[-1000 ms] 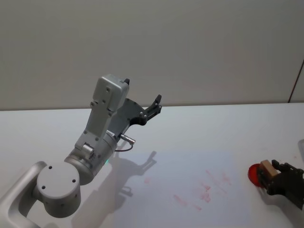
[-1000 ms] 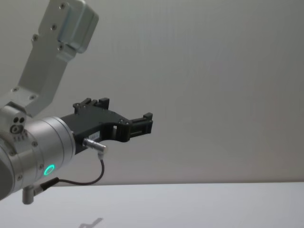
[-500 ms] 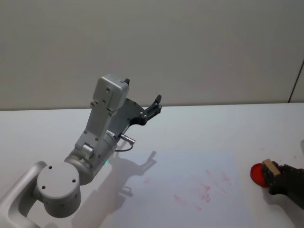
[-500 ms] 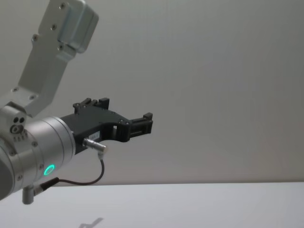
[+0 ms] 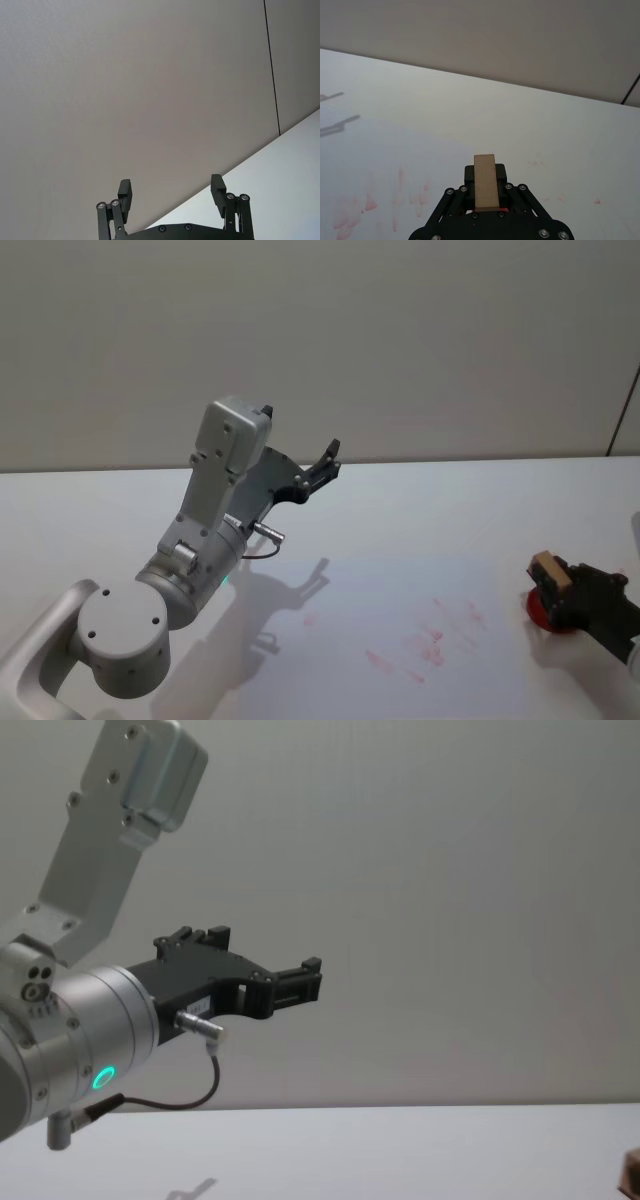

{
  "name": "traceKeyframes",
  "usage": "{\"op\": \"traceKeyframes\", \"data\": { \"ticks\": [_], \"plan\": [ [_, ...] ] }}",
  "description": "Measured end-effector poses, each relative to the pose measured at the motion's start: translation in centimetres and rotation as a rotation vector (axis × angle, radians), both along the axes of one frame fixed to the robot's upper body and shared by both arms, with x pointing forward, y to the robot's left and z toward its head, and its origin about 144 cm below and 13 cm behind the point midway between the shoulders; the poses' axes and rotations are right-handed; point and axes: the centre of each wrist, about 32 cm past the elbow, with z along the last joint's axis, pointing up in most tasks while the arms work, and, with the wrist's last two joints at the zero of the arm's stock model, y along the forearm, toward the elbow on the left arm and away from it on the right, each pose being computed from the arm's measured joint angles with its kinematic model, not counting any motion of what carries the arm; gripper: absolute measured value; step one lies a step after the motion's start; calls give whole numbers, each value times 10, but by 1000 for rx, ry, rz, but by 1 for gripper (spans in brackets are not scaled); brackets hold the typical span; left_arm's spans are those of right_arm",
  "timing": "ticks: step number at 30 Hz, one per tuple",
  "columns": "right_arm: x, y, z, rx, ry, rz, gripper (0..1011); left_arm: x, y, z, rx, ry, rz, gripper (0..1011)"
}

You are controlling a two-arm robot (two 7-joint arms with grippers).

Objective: Use the one hand to pick up the stamp and affix it onto the A4 paper.

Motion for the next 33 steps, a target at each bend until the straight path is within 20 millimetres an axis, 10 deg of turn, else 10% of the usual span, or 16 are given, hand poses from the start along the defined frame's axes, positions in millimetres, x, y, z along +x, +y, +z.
{"op": "traceKeyframes", "data": {
  "ticks": [33],
  "plan": [
    [20,59,-10,5,-25,87,220,0,0,0,0,0,0,1001]
  ]
}}
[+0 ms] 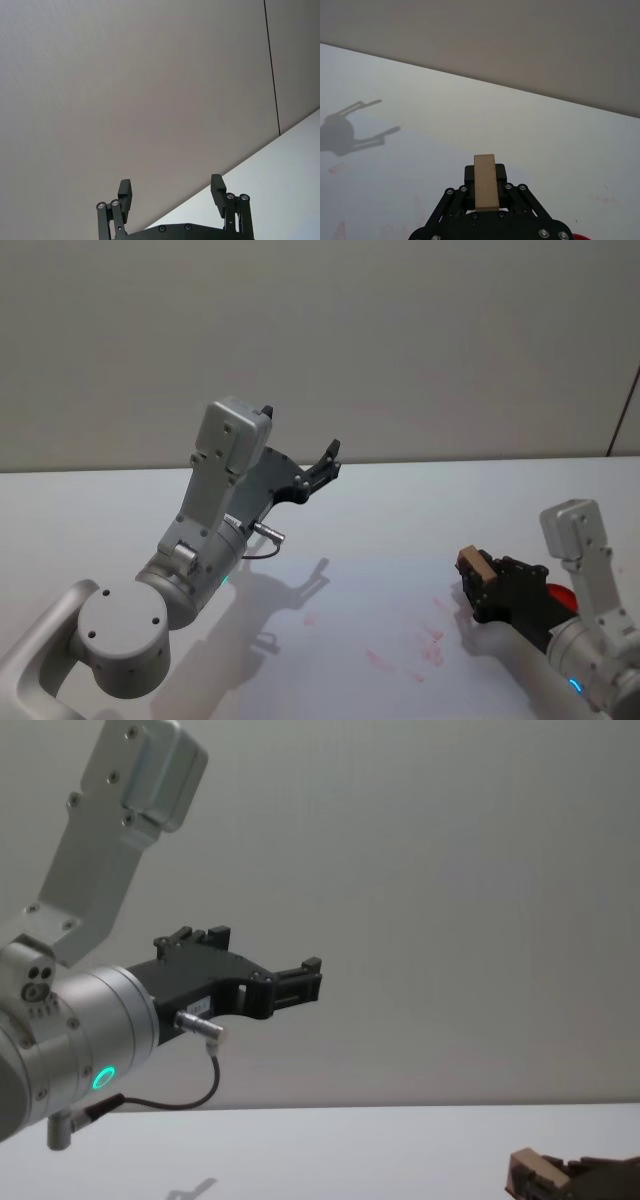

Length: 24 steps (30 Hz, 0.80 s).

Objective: Use the one hand to pick up the stamp and affix it onto the A4 paper.

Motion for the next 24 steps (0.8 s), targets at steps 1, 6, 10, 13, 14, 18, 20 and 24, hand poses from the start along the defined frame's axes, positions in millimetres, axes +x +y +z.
{"op": "traceKeyframes", "data": {
  "ticks": [1,6,10,13,14,18,20,24],
  "plan": [
    [1,0,0,-2,-1,-2,220,0,0,0,0,0,0,1001],
    [8,4,-6,-12,-2,-16,220,0,0,0,0,0,0,1001],
    [13,7,-8,-17,-3,-24,220,0,0,0,0,0,0,1001],
    [16,8,-11,-21,-2,-30,220,0,0,0,0,0,0,1001],
    [17,9,-11,-21,-1,-31,220,0,0,0,0,0,0,1001],
    [20,10,-15,-25,4,-38,220,0,0,0,0,0,0,1001],
    [21,11,-15,-26,6,-39,220,0,0,0,0,0,0,1001],
    [23,12,-18,-28,12,-44,220,0,0,0,0,0,0,1001]
  ]
}}
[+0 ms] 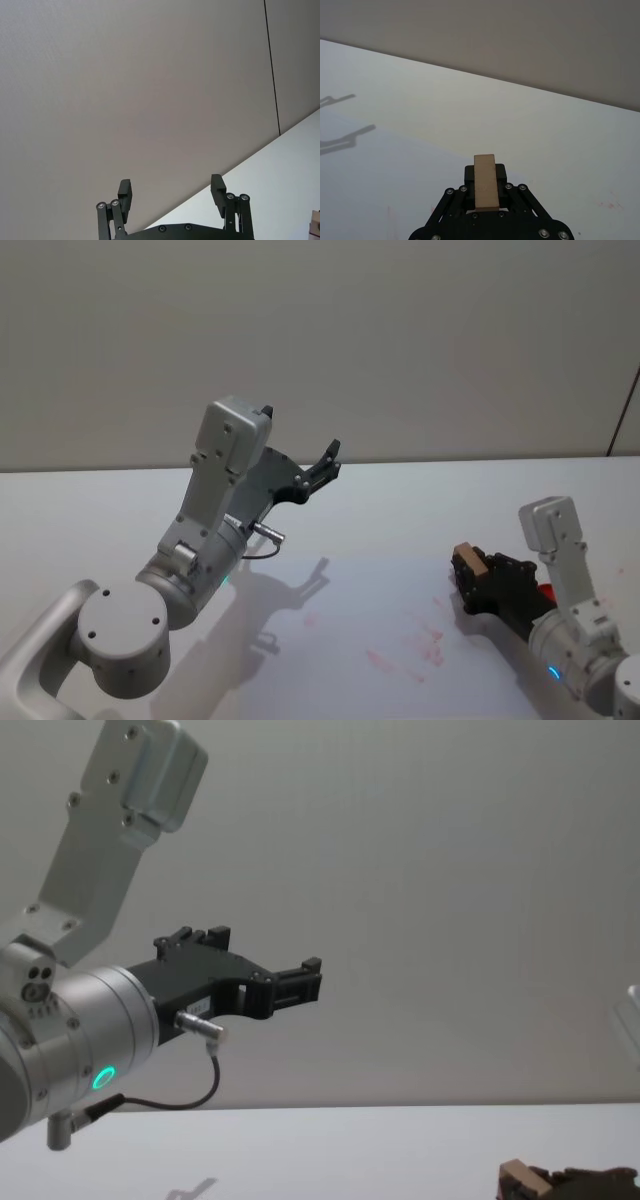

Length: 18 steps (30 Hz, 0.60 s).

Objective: Use the one hand to pick up the stamp and affix it onto the A4 paper.

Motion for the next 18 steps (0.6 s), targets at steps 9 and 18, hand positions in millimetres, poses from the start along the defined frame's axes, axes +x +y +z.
{"op": "traceKeyframes", "data": {
  "ticks": [9,18],
  "plan": [
    [2,1,-4,-5,9,-5,220,0,0,0,0,0,0,1001],
    [3,1,-6,-14,18,-8,220,0,0,0,0,0,0,1001]
  ]
}}
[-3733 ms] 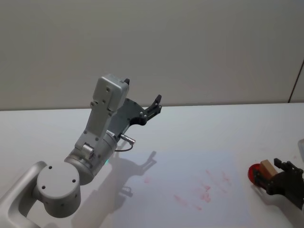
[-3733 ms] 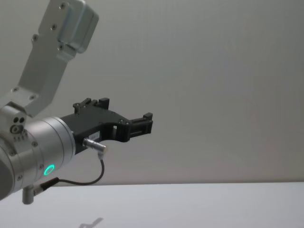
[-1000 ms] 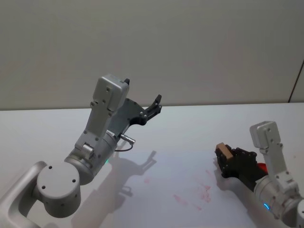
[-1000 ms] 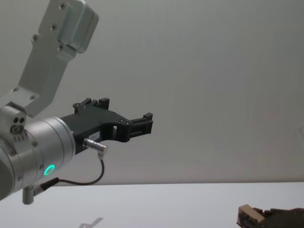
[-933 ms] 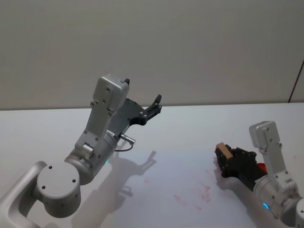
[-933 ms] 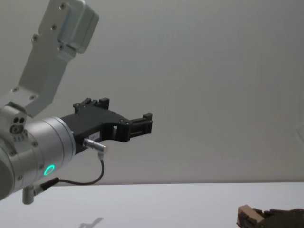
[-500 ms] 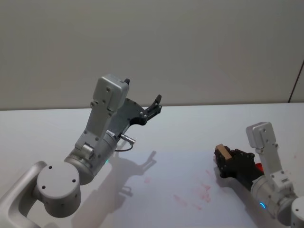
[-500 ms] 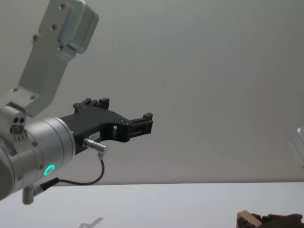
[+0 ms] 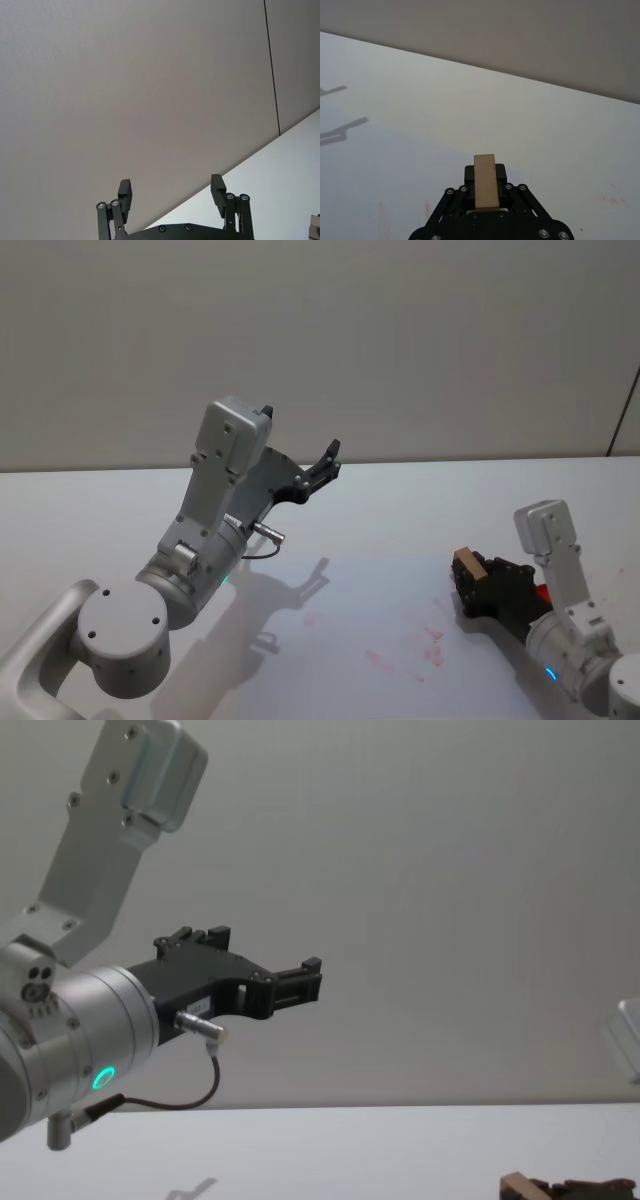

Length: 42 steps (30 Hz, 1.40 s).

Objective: Use the one hand to pick up the stamp and affix it onto the A4 paper.

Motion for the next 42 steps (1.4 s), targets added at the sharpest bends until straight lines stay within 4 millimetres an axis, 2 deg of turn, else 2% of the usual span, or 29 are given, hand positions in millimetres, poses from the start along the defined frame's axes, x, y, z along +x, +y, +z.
{"op": "traceKeyframes", "data": {
  "ticks": [42],
  "plan": [
    [0,1,2,14,6,-31,220,0,0,0,0,0,0,1001]
  ]
}}
